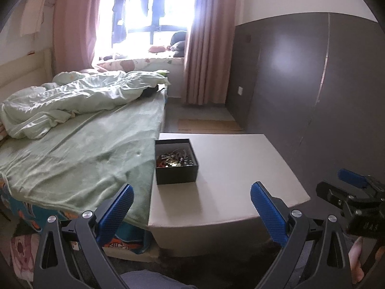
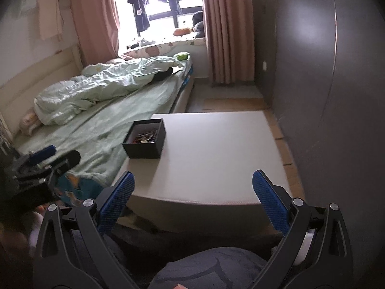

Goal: Organize jewelry

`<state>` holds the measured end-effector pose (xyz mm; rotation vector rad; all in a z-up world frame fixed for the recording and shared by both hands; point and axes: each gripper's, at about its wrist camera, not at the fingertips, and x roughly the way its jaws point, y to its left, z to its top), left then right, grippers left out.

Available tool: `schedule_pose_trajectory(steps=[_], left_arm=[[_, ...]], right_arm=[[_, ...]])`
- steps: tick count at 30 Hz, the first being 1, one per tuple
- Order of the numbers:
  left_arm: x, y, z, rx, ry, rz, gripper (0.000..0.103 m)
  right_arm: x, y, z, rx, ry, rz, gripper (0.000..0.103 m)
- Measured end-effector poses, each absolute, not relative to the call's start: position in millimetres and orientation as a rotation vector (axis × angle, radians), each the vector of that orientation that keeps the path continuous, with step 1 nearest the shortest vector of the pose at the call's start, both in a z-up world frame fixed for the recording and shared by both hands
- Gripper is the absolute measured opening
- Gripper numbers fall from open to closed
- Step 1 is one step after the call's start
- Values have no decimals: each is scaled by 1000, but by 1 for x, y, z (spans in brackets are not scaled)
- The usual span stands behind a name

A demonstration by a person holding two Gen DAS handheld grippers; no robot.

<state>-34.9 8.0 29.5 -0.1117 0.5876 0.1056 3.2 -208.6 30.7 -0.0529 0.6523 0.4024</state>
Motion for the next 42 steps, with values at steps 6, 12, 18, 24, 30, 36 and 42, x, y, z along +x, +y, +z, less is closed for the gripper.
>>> schedule_pose_trajectory(steps=[6, 12, 18, 24, 30, 36, 42], left_arm=[[-36, 7, 29, -109, 584, 123, 94], [-36, 1, 28, -60, 591, 105, 94], [-38, 4, 27, -64, 581, 123, 94], [-39, 3, 27, -51, 579, 121, 94], [-42, 6, 27, -61, 566, 120, 94], [-43, 9, 27, -65, 566, 118, 94], [-43, 7, 26, -53, 563, 121, 94]], right_arm=[[4, -212, 26, -43, 649, 386, 98], [5, -219, 25, -17, 656, 383, 98], [3, -224, 26, -5, 649, 376, 98], [3, -225, 26, 0, 650, 380, 98], [3, -225, 26, 4, 651, 381, 98], [3, -226, 26, 7, 653, 382, 98], [3, -225, 25, 5, 654, 381, 98]])
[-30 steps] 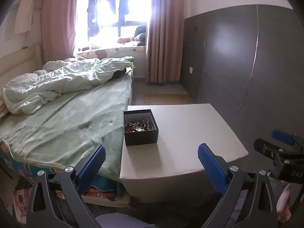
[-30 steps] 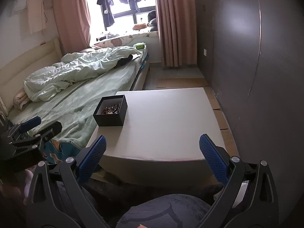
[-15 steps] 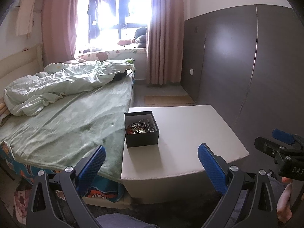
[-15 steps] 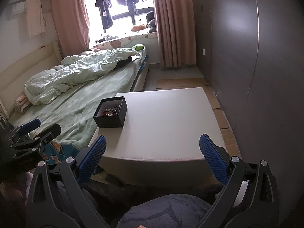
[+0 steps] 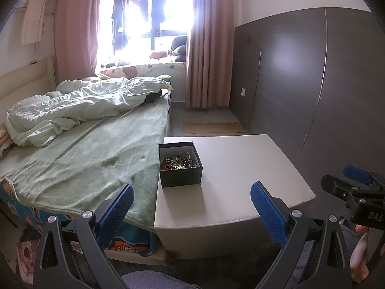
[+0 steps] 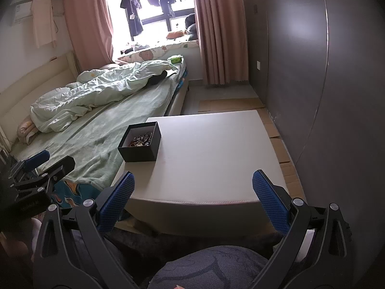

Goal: Organize jewelry

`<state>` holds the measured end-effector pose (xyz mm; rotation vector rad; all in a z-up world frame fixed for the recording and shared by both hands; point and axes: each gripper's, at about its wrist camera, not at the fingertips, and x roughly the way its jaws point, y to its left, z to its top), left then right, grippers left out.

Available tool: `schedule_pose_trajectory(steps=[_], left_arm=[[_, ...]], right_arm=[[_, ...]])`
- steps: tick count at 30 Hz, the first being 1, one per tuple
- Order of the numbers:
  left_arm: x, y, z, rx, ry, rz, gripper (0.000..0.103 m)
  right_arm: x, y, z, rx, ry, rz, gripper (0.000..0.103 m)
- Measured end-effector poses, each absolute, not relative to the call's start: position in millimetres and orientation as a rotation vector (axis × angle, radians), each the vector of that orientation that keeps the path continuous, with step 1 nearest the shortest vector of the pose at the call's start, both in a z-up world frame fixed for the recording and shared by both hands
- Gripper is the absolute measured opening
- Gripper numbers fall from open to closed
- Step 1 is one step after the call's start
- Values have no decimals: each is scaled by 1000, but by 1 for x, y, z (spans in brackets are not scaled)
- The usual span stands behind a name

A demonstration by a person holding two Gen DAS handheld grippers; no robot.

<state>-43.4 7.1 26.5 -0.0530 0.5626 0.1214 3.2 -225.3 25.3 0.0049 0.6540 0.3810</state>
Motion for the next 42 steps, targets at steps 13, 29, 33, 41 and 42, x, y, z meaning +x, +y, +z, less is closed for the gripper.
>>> schedule_pose_trajectory(steps=[13, 29, 33, 41, 42], left_arm=[[-45, 12, 27, -73, 558, 123, 94], [-49, 13, 29, -98, 545, 138, 94], [-51, 12, 29, -86, 539, 138, 94], [-53, 13, 29, -83, 534, 136, 94], [-53, 13, 29, -81, 531, 135, 94]], right_arm=[[4, -228, 24, 20, 658, 384, 98], [5, -229, 23, 20, 659, 384, 98], [5, -229, 23, 21, 660, 383, 98], [4, -230, 24, 26, 661, 383, 98], [4, -230, 24, 26, 661, 383, 98]])
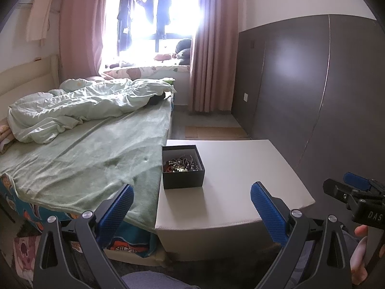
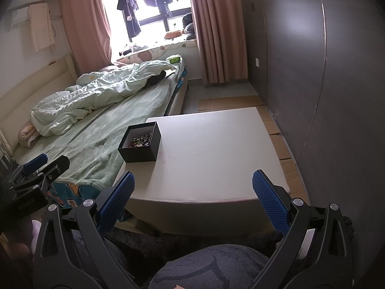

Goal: Organize jewelry

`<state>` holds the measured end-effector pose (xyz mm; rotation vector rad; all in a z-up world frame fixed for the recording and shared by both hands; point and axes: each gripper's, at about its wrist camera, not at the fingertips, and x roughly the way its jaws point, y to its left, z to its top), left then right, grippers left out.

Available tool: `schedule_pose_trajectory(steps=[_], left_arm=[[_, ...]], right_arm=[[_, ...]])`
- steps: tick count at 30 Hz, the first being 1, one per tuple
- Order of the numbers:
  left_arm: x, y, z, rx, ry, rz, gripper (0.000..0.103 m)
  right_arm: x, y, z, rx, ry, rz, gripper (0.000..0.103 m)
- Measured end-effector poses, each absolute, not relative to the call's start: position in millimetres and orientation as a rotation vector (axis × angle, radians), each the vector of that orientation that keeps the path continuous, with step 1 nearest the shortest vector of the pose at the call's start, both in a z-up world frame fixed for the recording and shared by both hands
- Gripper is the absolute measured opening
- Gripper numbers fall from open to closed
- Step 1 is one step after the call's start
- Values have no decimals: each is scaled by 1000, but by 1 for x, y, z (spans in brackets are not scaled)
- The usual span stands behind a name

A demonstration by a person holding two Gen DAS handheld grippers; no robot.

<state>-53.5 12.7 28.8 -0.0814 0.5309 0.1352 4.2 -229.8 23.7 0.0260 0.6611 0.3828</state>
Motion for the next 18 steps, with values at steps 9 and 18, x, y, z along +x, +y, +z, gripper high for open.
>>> schedule_pose_trajectory(steps=[9, 18], left_arm=[[-52, 4, 27, -46, 541, 129, 94], [-44, 8, 23, -62, 564, 136, 94]], right_arm=[[2, -230, 24, 34, 663, 379, 98], [3, -226, 23, 29, 680, 364, 98]])
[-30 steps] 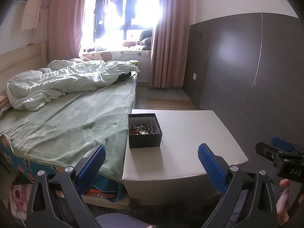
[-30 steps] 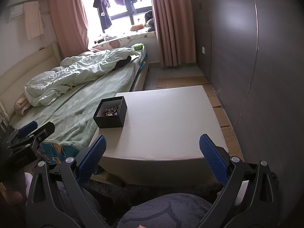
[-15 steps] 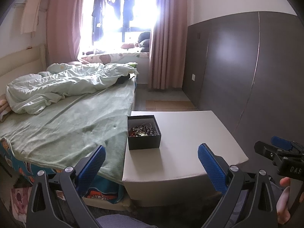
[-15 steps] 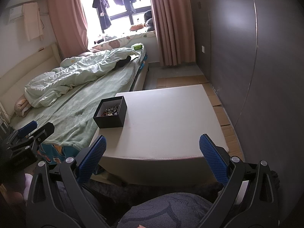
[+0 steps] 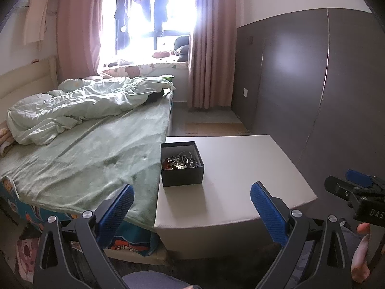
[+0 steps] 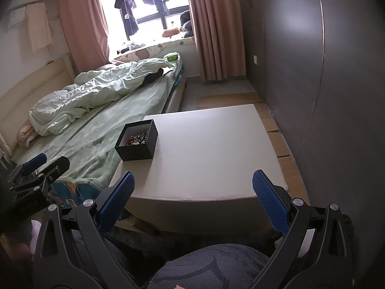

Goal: Organize jewelry

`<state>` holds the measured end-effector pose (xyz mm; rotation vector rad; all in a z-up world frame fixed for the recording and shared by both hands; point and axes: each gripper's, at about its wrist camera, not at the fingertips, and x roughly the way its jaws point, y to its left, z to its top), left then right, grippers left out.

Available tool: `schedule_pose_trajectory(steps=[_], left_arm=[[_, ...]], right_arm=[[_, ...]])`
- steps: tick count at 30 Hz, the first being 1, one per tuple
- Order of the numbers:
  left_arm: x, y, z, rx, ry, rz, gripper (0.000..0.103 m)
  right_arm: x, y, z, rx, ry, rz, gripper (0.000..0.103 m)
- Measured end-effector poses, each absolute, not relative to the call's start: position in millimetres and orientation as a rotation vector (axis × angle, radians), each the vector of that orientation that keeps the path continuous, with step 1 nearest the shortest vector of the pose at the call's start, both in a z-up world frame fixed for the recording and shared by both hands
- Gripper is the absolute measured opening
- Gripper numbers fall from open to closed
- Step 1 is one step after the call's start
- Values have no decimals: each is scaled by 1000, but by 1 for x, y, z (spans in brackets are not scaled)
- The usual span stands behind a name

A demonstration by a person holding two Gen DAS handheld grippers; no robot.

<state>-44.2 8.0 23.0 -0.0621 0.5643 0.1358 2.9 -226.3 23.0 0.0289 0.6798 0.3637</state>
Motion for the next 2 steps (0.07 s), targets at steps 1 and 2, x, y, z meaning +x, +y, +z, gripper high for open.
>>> schedule_pose_trajectory(steps=[1, 2], left_arm=[[-44, 8, 23, -65, 565, 135, 94], [-43, 10, 22, -72, 564, 132, 94]], right_arm=[[4, -226, 22, 28, 681, 362, 98], [4, -225, 22, 27, 683, 361, 98]])
